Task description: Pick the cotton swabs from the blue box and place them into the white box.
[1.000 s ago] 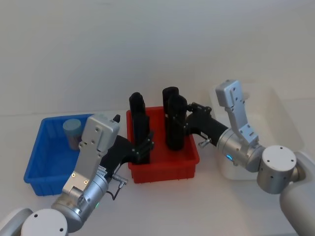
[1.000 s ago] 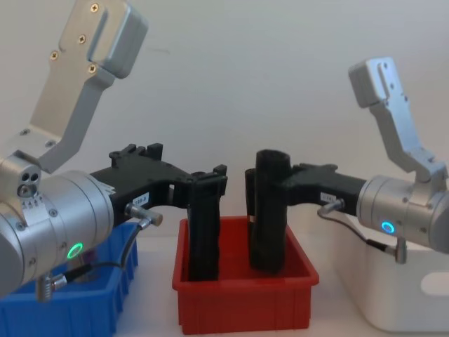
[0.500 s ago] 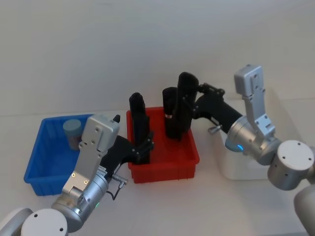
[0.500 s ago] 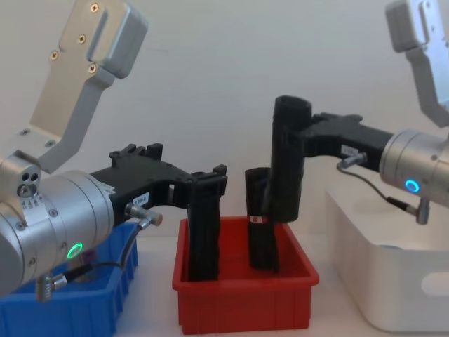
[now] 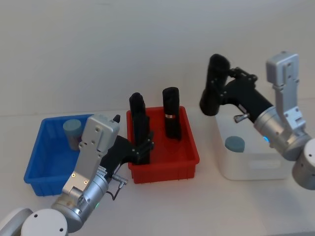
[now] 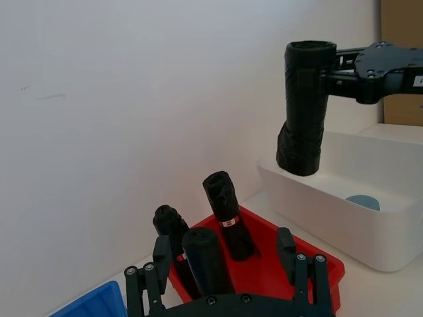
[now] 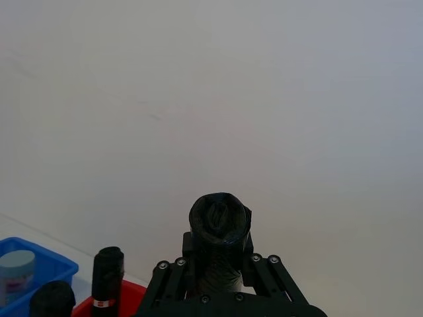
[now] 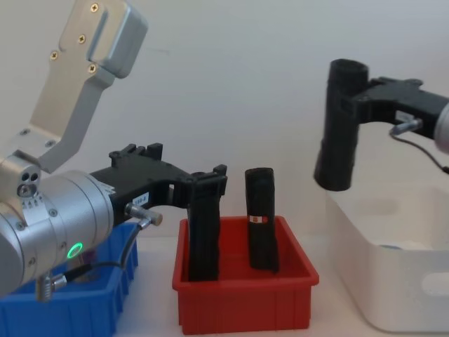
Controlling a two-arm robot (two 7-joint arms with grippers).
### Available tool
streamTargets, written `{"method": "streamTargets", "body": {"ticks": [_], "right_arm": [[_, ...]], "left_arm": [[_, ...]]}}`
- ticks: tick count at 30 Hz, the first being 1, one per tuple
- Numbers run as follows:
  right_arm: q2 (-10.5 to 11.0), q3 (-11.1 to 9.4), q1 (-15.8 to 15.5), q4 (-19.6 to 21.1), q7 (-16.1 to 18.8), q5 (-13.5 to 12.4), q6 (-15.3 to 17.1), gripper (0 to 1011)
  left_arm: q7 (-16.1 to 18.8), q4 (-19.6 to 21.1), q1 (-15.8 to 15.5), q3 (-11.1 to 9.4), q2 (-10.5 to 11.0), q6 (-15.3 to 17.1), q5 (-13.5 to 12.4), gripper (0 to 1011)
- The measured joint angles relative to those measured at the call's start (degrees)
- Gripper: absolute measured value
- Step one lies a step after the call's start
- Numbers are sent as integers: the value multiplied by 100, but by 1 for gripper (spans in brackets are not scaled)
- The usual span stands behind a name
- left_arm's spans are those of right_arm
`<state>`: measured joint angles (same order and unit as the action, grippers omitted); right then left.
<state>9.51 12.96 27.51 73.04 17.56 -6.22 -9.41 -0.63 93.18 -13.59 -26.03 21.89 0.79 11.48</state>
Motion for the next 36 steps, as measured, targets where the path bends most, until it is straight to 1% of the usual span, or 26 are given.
{"method": "streamTargets", "body": {"ticks": [1, 10, 11, 14, 18, 20, 28, 36], "right_arm": [[56, -44, -58, 115, -72, 5, 40, 355], [363, -293, -416, 681, -464, 8, 335, 355], [363, -293, -416, 681, -464, 8, 335, 355], [486, -392, -568, 866, -595, -8, 475, 355], [609, -498, -719, 1017, -715, -56, 638, 355], [633, -519, -748, 1042, -729, -65, 662, 355], [798, -671, -973, 1128, -852, -188, 951, 355], [854, -727, -1060, 1005, -868, -263, 1145, 355]], "left_arm": [[0, 0, 0, 0, 0, 0, 0, 1004], [0, 0, 0, 0, 0, 0, 0, 1004], [0, 0, 0, 0, 0, 0, 0, 1004], [0, 0, 0, 0, 0, 0, 0, 1004], [0, 0, 0, 0, 0, 0, 0, 1004], [0, 0, 0, 0, 0, 0, 0, 1004], [0, 0, 0, 0, 0, 0, 0, 1004], [0, 0, 0, 0, 0, 0, 0, 1004]]}}
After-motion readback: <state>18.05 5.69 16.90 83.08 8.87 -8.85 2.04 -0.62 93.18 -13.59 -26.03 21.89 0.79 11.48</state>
